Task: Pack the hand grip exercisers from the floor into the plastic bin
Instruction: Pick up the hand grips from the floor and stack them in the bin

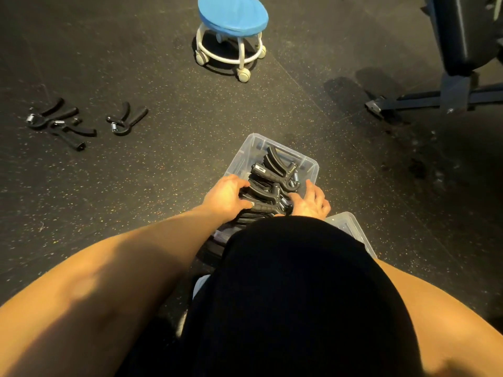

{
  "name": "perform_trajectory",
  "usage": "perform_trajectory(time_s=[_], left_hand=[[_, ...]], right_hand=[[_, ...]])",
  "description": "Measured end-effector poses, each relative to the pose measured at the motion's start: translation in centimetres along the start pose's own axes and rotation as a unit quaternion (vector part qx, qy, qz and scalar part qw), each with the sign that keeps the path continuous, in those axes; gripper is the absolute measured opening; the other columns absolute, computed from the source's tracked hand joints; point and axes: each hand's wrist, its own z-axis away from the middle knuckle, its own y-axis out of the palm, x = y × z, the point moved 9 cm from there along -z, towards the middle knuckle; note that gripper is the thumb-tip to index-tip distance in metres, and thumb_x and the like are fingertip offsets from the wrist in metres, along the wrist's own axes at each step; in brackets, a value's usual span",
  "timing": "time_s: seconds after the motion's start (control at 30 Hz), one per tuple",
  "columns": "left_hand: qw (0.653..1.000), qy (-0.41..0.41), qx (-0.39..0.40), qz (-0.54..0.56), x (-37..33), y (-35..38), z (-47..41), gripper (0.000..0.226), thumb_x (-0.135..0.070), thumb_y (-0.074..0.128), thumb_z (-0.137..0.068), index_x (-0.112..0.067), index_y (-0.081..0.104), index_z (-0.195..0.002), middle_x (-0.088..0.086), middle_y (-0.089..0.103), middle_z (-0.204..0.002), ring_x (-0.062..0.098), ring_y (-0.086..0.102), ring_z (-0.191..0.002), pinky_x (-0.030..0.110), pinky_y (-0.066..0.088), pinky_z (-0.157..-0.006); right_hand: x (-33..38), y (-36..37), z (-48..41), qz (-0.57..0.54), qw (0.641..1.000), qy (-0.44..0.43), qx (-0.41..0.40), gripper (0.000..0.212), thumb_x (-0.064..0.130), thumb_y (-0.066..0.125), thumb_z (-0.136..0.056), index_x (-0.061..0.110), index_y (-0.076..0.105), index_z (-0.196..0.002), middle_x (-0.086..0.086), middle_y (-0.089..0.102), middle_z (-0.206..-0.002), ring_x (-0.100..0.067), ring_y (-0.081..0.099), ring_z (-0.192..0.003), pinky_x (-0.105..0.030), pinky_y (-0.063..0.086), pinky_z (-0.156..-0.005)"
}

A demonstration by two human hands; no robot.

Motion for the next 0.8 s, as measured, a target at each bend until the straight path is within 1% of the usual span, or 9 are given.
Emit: perform_trajectory(time_s=[0.1,0.17,0.37,0.43,0.5,0.57,0.67,0.73,0.8], left_hand=[[0.997,-0.011,-0.052,0.049,1.0,-4.3,1.1,0.057,-0.030,0.082,-0.079,-0.018,0.062,-0.132,0.000,0.058,-0.123,0.017,0.059,-0.111,0.033,0.048,-0.099],[0.996,-0.030,-0.067,0.058,3.0,-7.0,1.7,0.055,-0.030,0.081,-0.080,-0.016,0.063,-0.130,0.004,0.059,-0.121,0.019,0.061,-0.109,0.034,0.048,-0.098],[0.978,-0.143,-0.119,0.098,13.1,-14.5,4.1,0.056,-0.031,0.080,-0.082,-0.015,0.061,-0.132,0.005,0.059,-0.110,0.024,0.062,-0.105,0.038,0.047,-0.099],[0.967,-0.185,-0.134,0.109,17.5,-16.7,4.7,0.057,-0.033,0.079,-0.083,-0.016,0.060,-0.134,0.006,0.063,-0.113,0.026,0.063,-0.109,0.040,0.048,-0.101],[0.957,-0.221,-0.152,0.113,22.0,-18.6,4.9,0.059,-0.036,0.079,-0.083,-0.015,0.059,-0.135,0.006,0.063,-0.123,0.027,0.062,-0.114,0.041,0.047,-0.103],[0.948,-0.250,-0.163,0.112,26.3,-20.2,4.5,0.059,-0.038,0.077,-0.084,-0.015,0.059,-0.135,0.007,0.059,-0.132,0.028,0.060,-0.118,0.041,0.047,-0.104],[0.935,-0.289,-0.167,0.124,33.0,-21.5,3.0,0.058,-0.037,0.074,-0.087,-0.015,0.057,-0.137,0.006,0.057,-0.139,0.027,0.057,-0.124,0.040,0.046,-0.106],[0.926,-0.311,-0.165,0.137,37.3,-21.6,1.6,0.057,-0.036,0.073,-0.088,-0.016,0.056,-0.138,0.005,0.059,-0.138,0.026,0.058,-0.124,0.040,0.046,-0.105],[0.918,-0.332,-0.168,0.141,41.3,-21.6,0.3,0.054,-0.034,0.072,-0.090,-0.016,0.055,-0.139,0.005,0.059,-0.137,0.026,0.058,-0.123,0.037,0.046,-0.104]], right_hand=[[3.4,-2.4,-0.2,-0.024,0.999,-0.033,-0.008,0.069,0.063,0.075,-0.073,0.031,0.059,-0.132,-0.007,0.015,-0.163,-0.030,0.005,-0.151,-0.054,0.012,-0.119],[6.8,-3.6,-0.6,-0.028,0.997,-0.073,0.003,0.070,0.066,0.071,-0.075,0.034,0.056,-0.135,-0.005,0.017,-0.163,-0.029,0.007,-0.150,-0.053,0.012,-0.119],[20.6,-5.9,-3.7,0.028,0.977,-0.199,0.066,0.075,0.067,0.068,-0.078,0.031,0.052,-0.142,-0.004,0.024,-0.162,-0.031,0.016,-0.149,-0.051,0.022,-0.117],[25.9,-5.6,-5.0,0.043,0.965,-0.239,0.102,0.076,0.067,0.068,-0.079,0.029,0.051,-0.144,-0.004,0.028,-0.160,-0.030,0.020,-0.148,-0.050,0.026,-0.116],[31.2,-4.8,-6.6,0.045,0.952,-0.273,0.128,0.077,0.064,0.069,-0.080,0.025,0.051,-0.144,-0.006,0.033,-0.158,-0.031,0.026,-0.146,-0.049,0.030,-0.116],[36.2,-3.2,-8.7,0.029,0.946,-0.289,0.142,0.076,0.060,0.072,-0.081,0.020,0.052,-0.142,-0.011,0.042,-0.152,-0.032,0.037,-0.140,-0.046,0.036,-0.114],[43.3,0.4,-12.1,0.003,0.945,-0.282,0.168,0.074,0.054,0.073,-0.083,0.013,0.053,-0.141,-0.015,0.054,-0.140,-0.031,0.056,-0.124,-0.036,0.046,-0.101],[47.7,3.5,-14.0,-0.011,0.942,-0.283,0.178,0.070,0.049,0.072,-0.086,0.011,0.053,-0.141,-0.016,0.058,-0.137,-0.030,0.061,-0.118,-0.033,0.047,-0.097],[51.8,6.8,-15.5,-0.028,0.940,-0.288,0.179,0.064,0.043,0.072,-0.088,0.010,0.054,-0.141,-0.013,0.060,-0.136,-0.029,0.059,-0.123,-0.033,0.045,-0.101]])
